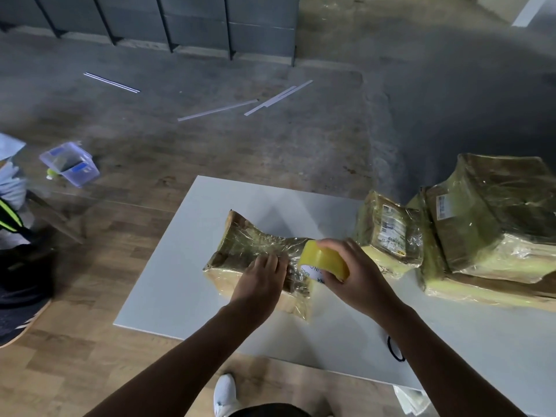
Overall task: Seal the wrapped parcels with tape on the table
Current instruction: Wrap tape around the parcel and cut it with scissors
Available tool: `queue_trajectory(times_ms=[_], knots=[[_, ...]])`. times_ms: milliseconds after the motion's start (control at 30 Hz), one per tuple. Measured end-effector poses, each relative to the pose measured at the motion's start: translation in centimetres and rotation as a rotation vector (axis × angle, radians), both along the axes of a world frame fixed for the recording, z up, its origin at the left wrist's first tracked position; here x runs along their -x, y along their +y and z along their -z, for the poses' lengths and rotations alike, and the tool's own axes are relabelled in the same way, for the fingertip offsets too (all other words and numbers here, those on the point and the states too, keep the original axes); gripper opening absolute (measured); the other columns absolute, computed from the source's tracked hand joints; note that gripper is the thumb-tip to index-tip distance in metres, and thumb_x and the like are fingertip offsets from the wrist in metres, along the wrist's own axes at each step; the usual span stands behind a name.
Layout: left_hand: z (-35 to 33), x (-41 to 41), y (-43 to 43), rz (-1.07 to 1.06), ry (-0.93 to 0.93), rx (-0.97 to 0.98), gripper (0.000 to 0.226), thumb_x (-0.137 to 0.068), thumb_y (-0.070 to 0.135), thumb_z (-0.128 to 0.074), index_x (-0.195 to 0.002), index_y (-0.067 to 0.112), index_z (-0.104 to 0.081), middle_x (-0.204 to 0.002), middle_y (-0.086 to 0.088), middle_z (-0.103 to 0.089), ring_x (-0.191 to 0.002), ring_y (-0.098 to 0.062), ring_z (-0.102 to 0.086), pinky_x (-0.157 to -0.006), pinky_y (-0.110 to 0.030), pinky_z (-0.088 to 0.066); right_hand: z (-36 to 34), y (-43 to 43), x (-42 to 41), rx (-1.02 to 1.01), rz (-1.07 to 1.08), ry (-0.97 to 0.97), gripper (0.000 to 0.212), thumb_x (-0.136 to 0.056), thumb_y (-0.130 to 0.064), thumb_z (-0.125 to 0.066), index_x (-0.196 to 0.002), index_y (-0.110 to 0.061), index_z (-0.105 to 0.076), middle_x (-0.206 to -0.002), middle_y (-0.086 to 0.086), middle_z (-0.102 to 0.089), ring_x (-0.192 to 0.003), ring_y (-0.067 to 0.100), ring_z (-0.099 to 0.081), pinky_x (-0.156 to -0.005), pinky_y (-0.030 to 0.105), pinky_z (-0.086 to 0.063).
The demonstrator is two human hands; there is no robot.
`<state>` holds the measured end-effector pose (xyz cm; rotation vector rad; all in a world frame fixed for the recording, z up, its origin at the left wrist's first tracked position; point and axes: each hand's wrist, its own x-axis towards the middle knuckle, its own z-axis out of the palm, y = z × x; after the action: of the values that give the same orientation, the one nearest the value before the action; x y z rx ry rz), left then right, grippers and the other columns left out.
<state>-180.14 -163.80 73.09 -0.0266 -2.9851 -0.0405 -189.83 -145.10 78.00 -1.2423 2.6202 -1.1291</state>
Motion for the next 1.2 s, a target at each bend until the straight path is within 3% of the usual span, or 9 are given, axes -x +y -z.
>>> queue_trajectory(times_ms=[167,400,500,600,733,933,1000,1067,1200], knots=[[-0.3,-0.1,-0.1,-0.046,-0.035,0.011,0.068,-0.046,0.001,-0.082,-0.113,0.004,-0.067,-0.085,-0.008,-0.060,-0.068,-0.021,-0.057,-0.046,-0.025,-0.047,-0.4,0.4,0.9,-0.118,-0.087,0.015,0.056,-0.081,-0.035,-0.051,-0.135,-0.040,-0.042,-0.106,0.002,-0.062,-0.094,0.020,-0.062,-0.076,0.036,-0.054],[-0.3,0.4,-0.2,-0.100,-0.145,-0.017,0.075,-0.037,-0.002,-0.086,-0.109,0.006,-0.069,-0.085,-0.007,-0.060,-0.073,-0.024,-0.060,-0.037,-0.026,-0.048,-1.2,3.9,2.3,-0.378,-0.072,-0.031,0.047,-0.079,-0.037,-0.060,-0.125,-0.034,-0.058,-0.097,-0.001,-0.066,-0.090,0.018,-0.061,-0.076,0.026,-0.048],[-0.6,0.5,0.7,-0.054,-0.127,-0.002,0.027,-0.077,0.015,-0.055,-0.099,0.005,-0.066,-0.085,-0.009,-0.058,-0.074,-0.025,-0.057,-0.048,-0.032,-0.050,0.1,2.7,1.7,-0.509,-0.041,0.010,0.044,-0.085,-0.043,-0.059,-0.128,-0.038,-0.051,-0.099,0.002,-0.062,-0.095,0.023,-0.059,-0.079,0.030,-0.048],[-0.3,0.5,1.9,-0.041,-0.134,0.031,0.046,-0.093,0.015,-0.022,-0.086,0.004,-0.065,-0.080,-0.010,-0.054,-0.069,-0.024,-0.052,-0.057,-0.034,-0.050,0.6,1.5,1.4,-0.519,-0.032,0.019,0.043,-0.087,-0.045,-0.056,-0.129,-0.039,-0.048,-0.100,0.004,-0.060,-0.096,0.026,-0.059,-0.079,0.031,-0.047],[-0.3,0.8,3.1,-0.042,-0.113,0.193,0.045,-0.080,0.007,-0.046,-0.121,0.007,-0.065,-0.089,-0.027,-0.063,-0.076,-0.036,-0.062,-0.061,-0.036,-0.055,0.9,1.2,0.9,-0.523,-0.008,0.035,0.044,-0.090,-0.039,-0.055,-0.133,-0.034,-0.045,-0.098,0.006,-0.058,-0.094,0.028,-0.058,-0.077,0.030,-0.045],[-1.1,2.1,4.3,-0.065,-0.259,0.149,0.093,-0.063,0.040,-0.084,-0.142,0.026,-0.037,-0.089,-0.040,-0.061,-0.074,-0.050,-0.065,-0.053,-0.038,-0.054,3.0,2.9,-0.3,-0.459,0.058,-0.078,0.054,-0.086,-0.032,-0.061,-0.133,-0.040,-0.035,-0.098,-0.001,-0.055,-0.093,0.023,-0.059,-0.073,0.029,-0.044],[-2.4,2.3,4.8,-0.088,-0.313,0.133,0.090,-0.080,0.036,-0.074,-0.150,0.032,-0.017,-0.106,-0.046,-0.054,-0.092,-0.058,-0.060,-0.063,-0.042,-0.056,3.6,3.1,-0.6,-0.427,0.089,-0.088,0.052,-0.087,-0.032,-0.059,-0.133,-0.041,-0.036,-0.098,-0.002,-0.054,-0.092,0.022,-0.059,-0.070,0.028,-0.040],[-2.3,2.5,5.3,-0.112,-0.379,0.062,0.064,-0.102,0.022,-0.041,-0.152,0.037,-0.003,-0.132,-0.050,-0.030,-0.121,-0.064,-0.039,-0.087,-0.049,-0.050,4.0,3.2,-0.7,-0.375,0.118,-0.079,0.051,-0.087,-0.031,-0.060,-0.132,-0.041,-0.038,-0.099,-0.002,-0.054,-0.092,0.021,-0.060,-0.069,0.027,-0.038],[-3.7,2.3,5.2,-0.072,-0.404,0.079,0.059,-0.101,0.004,-0.030,-0.150,0.031,-0.011,-0.141,-0.048,-0.018,-0.131,-0.062,-0.026,-0.097,-0.051,-0.045,4.2,3.4,-0.4,-0.279,0.131,-0.114,0.053,-0.085,-0.026,-0.062,-0.133,-0.037,-0.042,-0.103,0.001,-0.053,-0.093,0.023,-0.059,-0.069,0.028,-0.039]])
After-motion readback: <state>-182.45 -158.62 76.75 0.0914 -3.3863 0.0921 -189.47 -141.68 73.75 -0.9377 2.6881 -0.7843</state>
